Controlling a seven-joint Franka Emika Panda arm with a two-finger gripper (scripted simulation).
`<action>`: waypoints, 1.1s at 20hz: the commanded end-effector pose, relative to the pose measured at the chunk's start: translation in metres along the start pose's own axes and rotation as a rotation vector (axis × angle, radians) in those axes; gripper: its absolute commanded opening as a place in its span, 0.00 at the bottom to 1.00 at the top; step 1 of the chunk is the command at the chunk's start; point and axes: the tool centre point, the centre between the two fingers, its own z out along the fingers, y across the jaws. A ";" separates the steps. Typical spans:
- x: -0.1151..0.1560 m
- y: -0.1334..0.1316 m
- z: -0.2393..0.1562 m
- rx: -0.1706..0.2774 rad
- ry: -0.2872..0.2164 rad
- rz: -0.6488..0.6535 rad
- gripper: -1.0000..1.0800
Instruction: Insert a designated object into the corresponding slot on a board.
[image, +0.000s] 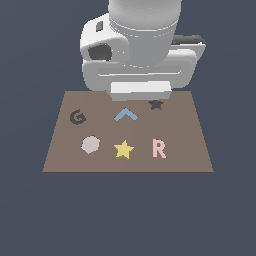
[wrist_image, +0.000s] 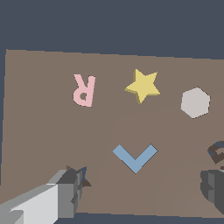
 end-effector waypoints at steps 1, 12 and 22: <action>0.000 0.000 0.000 0.000 0.000 0.000 0.96; 0.008 -0.002 0.009 0.000 0.000 0.082 0.96; 0.029 -0.003 0.032 0.001 0.000 0.310 0.96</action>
